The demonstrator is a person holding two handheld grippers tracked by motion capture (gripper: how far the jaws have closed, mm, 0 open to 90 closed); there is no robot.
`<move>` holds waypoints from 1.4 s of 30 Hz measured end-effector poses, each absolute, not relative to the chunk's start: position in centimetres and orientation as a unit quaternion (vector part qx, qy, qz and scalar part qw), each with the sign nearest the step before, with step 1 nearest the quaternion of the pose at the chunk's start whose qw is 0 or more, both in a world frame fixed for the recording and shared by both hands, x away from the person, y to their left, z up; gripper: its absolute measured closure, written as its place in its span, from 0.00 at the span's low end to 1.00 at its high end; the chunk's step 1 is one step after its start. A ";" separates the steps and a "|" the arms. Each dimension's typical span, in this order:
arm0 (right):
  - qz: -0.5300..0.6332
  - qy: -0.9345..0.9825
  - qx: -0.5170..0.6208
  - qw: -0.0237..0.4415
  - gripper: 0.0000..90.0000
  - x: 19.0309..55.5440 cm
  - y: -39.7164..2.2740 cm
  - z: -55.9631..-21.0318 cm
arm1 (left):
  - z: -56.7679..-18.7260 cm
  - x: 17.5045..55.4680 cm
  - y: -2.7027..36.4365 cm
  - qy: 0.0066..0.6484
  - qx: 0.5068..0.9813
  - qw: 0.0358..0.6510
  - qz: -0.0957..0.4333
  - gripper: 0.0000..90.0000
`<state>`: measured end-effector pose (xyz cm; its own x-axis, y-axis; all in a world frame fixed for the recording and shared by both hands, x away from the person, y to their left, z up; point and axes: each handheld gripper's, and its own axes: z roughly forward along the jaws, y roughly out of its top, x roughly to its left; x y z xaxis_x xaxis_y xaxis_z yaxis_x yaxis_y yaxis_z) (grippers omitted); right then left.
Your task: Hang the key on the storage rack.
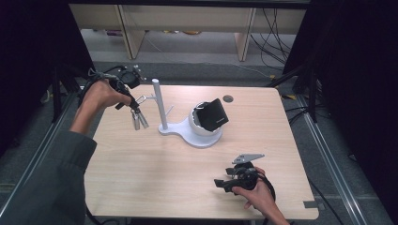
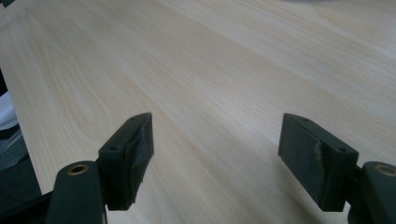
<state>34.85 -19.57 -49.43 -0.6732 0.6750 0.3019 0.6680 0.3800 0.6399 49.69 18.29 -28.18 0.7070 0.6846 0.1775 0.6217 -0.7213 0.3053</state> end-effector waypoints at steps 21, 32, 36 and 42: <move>0.388 0.832 0.397 -0.005 0.31 34.9 -19.4 -49.4 | -29.7 52.0 16.8 0.368 0.912 0.113 0.141 0.83; 0.388 0.832 0.397 -0.008 0.31 34.8 -19.3 -49.4 | -30.1 52.4 16.3 0.378 0.907 0.120 0.142 0.80; 0.389 0.832 0.396 -0.008 0.31 34.8 -19.3 -49.4 | -29.8 52.1 16.5 0.379 0.905 0.122 0.147 0.76; 0.386 0.835 0.392 0.004 0.31 34.9 -19.3 -49.4 | -29.9 51.3 16.9 0.378 0.908 0.125 0.133 0.72</move>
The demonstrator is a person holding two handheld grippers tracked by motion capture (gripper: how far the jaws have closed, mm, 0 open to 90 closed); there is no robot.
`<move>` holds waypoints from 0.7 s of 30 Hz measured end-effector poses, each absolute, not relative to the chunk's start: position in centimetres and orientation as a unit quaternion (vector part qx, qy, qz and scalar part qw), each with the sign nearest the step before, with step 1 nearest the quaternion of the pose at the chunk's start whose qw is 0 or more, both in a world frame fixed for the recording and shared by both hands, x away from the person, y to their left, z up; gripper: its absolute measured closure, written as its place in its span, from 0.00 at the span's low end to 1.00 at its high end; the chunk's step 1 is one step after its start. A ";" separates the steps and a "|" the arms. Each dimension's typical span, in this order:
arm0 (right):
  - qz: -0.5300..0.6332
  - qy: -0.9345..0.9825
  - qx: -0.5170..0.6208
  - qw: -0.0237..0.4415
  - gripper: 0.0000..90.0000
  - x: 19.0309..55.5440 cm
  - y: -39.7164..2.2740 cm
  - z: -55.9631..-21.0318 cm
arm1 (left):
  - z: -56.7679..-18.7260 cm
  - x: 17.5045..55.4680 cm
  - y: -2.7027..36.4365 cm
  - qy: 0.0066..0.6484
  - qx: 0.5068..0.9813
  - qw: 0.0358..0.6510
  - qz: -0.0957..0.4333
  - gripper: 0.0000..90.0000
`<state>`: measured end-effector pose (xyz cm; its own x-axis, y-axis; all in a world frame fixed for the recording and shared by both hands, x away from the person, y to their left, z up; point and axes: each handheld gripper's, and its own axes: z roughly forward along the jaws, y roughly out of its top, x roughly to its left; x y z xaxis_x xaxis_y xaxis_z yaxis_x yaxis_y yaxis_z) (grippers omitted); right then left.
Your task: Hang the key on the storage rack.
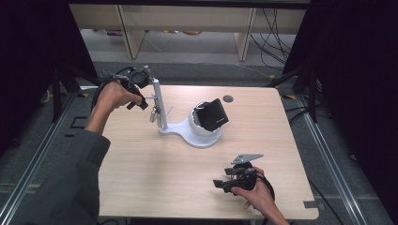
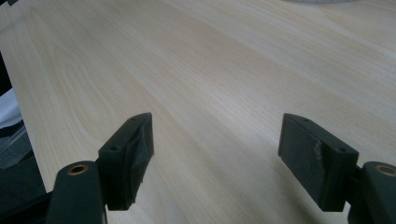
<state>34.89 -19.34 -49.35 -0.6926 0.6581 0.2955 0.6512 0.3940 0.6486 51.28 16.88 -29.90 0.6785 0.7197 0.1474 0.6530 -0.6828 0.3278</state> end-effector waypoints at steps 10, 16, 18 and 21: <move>0.388 0.833 0.395 0.007 0.31 34.9 -19.5 -49.3 | -31.2 49.8 18.6 0.389 0.897 0.158 0.137 0.53; 0.388 0.832 0.397 0.008 0.31 34.9 -19.4 -49.3 | -31.6 48.0 18.8 0.389 0.895 0.170 0.138 0.42; 0.388 0.833 0.395 0.006 0.31 34.9 -19.4 -49.3 | -31.9 47.6 18.8 0.388 0.895 0.170 0.136 0.40; 0.387 0.833 0.395 0.006 0.31 34.9 -19.3 -49.4 | -32.7 47.0 18.6 0.392 0.893 0.179 0.131 0.38</move>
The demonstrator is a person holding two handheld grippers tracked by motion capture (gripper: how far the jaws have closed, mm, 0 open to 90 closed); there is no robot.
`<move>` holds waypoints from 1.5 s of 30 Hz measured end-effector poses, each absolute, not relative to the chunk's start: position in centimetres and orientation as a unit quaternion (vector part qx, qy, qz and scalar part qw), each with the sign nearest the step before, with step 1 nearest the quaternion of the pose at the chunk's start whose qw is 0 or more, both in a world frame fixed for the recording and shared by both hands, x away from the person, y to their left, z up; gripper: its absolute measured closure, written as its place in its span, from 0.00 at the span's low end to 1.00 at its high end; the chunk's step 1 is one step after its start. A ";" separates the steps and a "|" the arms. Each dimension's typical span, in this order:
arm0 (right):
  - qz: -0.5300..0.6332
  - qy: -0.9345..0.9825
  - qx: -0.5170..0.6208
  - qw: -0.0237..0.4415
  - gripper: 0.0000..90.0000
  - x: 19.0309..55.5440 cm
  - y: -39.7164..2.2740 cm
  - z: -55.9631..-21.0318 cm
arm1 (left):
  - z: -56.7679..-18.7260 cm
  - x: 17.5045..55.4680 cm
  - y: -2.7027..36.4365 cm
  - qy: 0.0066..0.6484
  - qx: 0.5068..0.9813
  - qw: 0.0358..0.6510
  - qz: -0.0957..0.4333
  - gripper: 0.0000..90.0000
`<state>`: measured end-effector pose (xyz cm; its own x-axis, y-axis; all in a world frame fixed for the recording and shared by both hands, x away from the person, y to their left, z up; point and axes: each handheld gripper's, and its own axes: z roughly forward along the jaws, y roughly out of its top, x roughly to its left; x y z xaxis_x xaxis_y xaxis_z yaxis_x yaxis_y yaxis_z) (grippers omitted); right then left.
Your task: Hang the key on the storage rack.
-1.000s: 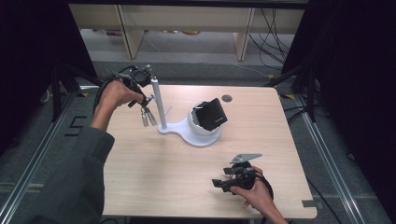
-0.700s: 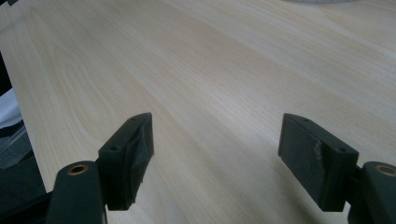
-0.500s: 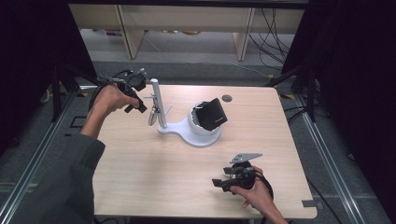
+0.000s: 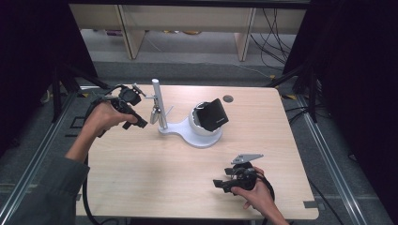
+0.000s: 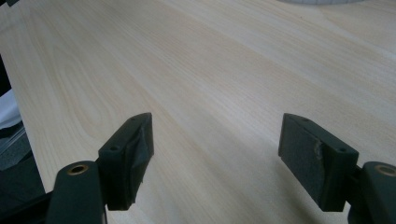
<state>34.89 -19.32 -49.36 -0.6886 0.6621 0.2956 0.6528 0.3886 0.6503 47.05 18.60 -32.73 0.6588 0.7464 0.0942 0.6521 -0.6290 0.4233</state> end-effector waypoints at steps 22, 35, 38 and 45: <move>0.389 0.830 0.398 0.007 0.31 34.8 -19.2 -49.4 | -37.5 41.6 17.6 0.340 0.903 0.236 0.118 0.29; 0.389 0.834 0.392 0.009 0.31 34.9 -19.3 -49.3 | -40.9 38.6 16.7 0.327 0.902 0.264 0.095 0.29; 0.388 0.831 0.399 0.004 0.31 34.8 -19.3 -49.3 | -41.7 38.0 16.8 0.323 0.903 0.267 0.096 0.29; 0.394 0.832 0.390 0.007 0.31 35.0 -19.4 -49.3 | -43.5 36.9 16.5 0.316 0.906 0.267 0.097 0.28</move>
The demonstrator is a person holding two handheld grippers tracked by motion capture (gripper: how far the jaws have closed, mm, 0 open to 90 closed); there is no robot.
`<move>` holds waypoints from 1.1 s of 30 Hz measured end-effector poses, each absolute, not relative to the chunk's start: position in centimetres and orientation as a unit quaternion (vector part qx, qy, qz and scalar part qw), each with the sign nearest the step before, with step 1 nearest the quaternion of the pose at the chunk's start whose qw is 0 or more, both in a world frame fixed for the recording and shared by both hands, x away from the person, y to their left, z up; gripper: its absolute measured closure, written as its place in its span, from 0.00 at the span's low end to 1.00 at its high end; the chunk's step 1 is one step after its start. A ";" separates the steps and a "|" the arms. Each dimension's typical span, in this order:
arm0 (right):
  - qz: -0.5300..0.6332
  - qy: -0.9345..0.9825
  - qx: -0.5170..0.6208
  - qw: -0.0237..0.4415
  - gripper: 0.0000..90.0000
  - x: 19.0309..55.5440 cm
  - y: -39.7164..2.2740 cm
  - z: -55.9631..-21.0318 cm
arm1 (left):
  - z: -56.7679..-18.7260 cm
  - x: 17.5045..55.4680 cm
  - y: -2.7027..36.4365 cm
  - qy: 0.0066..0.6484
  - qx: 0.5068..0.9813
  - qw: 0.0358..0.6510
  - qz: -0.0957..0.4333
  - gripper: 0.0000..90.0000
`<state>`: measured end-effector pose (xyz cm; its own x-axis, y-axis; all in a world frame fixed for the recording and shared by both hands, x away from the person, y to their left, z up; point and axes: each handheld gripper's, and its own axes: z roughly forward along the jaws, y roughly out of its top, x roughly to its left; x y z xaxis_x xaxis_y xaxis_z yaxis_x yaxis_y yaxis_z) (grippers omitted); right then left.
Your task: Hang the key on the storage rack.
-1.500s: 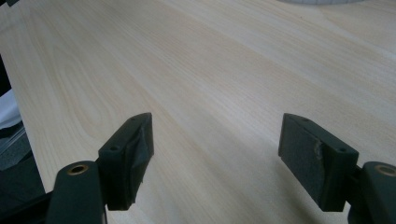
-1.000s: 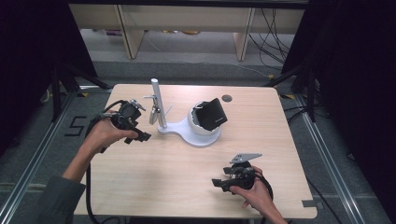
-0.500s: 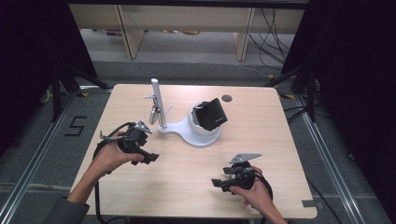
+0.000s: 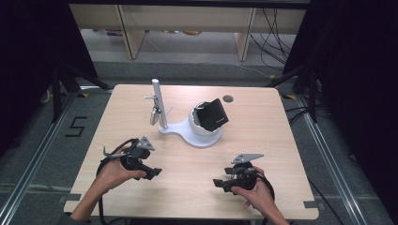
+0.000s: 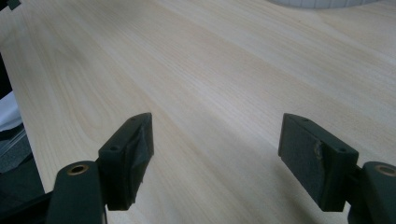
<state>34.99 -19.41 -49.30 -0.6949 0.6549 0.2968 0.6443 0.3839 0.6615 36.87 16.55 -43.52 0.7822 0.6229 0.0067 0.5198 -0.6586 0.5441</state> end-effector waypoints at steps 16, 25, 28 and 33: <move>0.395 0.834 0.385 0.013 0.31 35.1 -19.4 -49.2 | -47.0 34.4 16.4 0.300 0.908 0.273 0.106 0.26; 0.386 0.839 0.382 0.021 0.31 34.7 -19.0 -49.1 | -48.3 31.8 16.2 0.305 0.896 0.301 0.120 0.26; 0.388 0.840 0.379 0.024 0.31 34.6 -19.0 -49.1 | -48.9 31.1 16.0 0.300 0.897 0.300 0.121 0.26; 0.385 0.839 0.385 0.016 0.31 34.4 -18.7 -49.1 | -49.3 30.1 16.4 0.302 0.893 0.304 0.135 0.26</move>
<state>34.43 -18.68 -49.10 -0.7032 0.6575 0.2705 0.6336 0.4069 0.6580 30.14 16.44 -49.33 0.7810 0.6218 0.0583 0.4569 -0.6325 0.6255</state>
